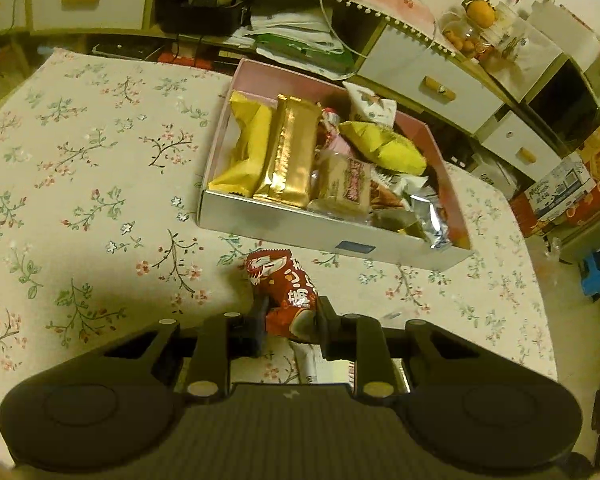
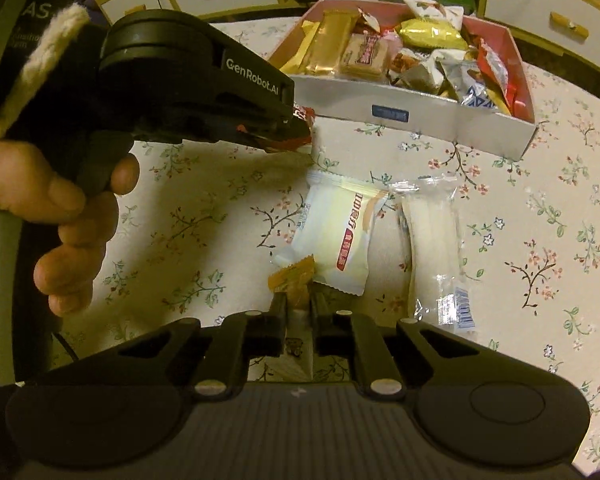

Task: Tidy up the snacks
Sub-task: 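Grasp a small gold packet with the right gripper while the left gripper lifts the candy, then carry the red-white candy and gold packet over the box with both grippers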

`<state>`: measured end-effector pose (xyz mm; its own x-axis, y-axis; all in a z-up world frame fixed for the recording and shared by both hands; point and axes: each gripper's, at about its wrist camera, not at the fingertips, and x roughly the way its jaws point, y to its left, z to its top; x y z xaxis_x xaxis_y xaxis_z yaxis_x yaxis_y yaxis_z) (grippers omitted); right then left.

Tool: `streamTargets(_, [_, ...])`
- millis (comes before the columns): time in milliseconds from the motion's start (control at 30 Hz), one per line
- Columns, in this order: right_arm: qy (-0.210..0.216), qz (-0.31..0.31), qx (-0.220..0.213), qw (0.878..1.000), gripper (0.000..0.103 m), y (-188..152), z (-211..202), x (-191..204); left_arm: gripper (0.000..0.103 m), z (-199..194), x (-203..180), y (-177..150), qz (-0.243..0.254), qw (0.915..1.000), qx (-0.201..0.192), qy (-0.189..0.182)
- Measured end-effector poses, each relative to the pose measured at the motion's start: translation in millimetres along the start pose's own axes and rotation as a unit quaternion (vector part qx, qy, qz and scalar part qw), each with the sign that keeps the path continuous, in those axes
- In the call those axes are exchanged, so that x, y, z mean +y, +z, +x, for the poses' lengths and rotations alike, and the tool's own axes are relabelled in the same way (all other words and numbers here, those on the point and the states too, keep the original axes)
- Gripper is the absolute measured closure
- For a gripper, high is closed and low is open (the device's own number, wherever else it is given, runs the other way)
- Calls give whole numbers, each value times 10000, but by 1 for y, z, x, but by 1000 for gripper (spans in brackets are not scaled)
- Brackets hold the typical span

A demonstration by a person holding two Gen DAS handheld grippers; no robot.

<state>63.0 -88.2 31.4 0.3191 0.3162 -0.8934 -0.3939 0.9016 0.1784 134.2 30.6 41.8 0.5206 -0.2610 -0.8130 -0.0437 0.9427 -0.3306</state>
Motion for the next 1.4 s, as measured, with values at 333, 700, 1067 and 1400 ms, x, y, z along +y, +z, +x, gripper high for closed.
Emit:
streamTargets(333, [75,288,-368,9989,93,11,-38,-25,74,-22,-3,5,42,9996,-162,-207])
streamTargets(700, [-21,757,-795,9940,93,32,-54,-61,74,-34,4,24,13,9987,-407,-292])
streamTargets(1067, [-85,1098,-1151,9872,92,61,-61,-91,74,-32,19,58,-52,9973,-679,-287])
streamTargets(1400, [156,1337,-1575,9783,92,98,-60,-102,74,-14,22,82,5,9957,-803,-458])
